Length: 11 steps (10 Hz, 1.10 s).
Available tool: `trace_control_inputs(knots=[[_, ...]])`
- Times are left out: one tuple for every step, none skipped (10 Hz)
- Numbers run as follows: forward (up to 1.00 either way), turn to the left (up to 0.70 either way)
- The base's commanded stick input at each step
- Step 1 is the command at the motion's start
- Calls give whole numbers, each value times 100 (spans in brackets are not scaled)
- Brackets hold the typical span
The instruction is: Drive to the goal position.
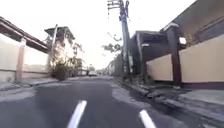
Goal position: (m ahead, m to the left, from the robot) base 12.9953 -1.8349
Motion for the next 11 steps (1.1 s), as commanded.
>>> trace_control_inputs(knots=[[85,0],[85,0],[85,0],[85,0],[85,0],[85,0],[85,0],[85,0],[85,0],[85,0],[85,0]])
